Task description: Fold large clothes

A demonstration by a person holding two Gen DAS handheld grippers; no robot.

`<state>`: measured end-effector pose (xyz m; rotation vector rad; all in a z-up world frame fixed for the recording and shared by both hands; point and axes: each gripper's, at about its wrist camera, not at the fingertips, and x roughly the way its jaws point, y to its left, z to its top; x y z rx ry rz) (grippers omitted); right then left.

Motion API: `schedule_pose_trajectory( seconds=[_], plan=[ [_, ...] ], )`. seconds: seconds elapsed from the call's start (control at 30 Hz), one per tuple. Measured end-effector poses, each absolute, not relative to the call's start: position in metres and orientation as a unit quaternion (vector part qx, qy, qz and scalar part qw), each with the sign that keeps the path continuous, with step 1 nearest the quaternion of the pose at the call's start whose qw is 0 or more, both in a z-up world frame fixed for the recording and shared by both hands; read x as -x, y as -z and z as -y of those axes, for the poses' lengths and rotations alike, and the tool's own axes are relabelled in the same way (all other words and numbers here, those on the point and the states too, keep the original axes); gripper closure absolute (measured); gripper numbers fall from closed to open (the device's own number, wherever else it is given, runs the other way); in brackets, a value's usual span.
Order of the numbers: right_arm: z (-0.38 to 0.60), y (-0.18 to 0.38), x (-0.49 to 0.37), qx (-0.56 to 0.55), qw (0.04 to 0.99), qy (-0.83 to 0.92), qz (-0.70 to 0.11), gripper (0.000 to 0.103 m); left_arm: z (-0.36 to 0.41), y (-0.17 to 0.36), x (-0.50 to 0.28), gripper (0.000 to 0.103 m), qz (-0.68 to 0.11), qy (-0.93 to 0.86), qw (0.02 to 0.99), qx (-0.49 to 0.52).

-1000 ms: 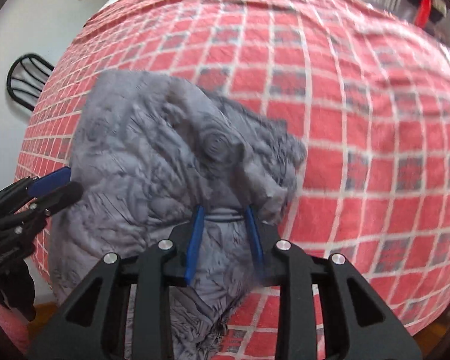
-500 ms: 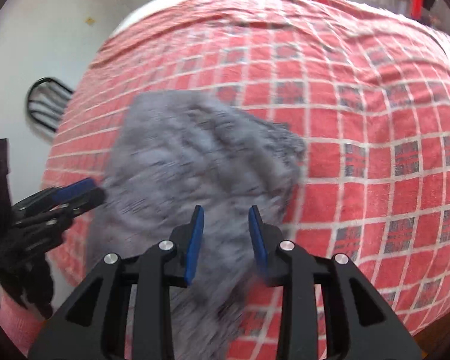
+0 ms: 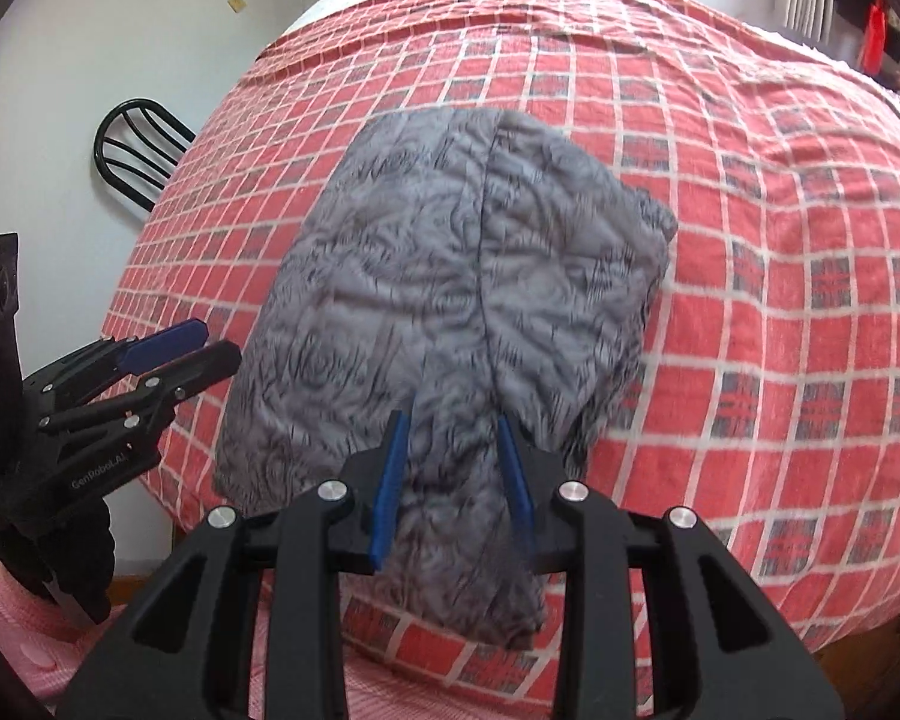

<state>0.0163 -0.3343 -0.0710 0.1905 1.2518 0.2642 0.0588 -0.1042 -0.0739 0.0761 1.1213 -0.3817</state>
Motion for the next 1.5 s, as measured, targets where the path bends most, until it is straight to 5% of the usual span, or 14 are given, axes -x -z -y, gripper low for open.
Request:
schedule_pose_trajectory(
  seconds=[1.5],
  plan=[
    [0.338, 0.143, 0.003, -0.088, 0.779, -0.09, -0.614, 0.076, 0.097, 0.132, -0.046, 0.053, -0.571, 0.197, 0.796, -0.035]
  ],
)
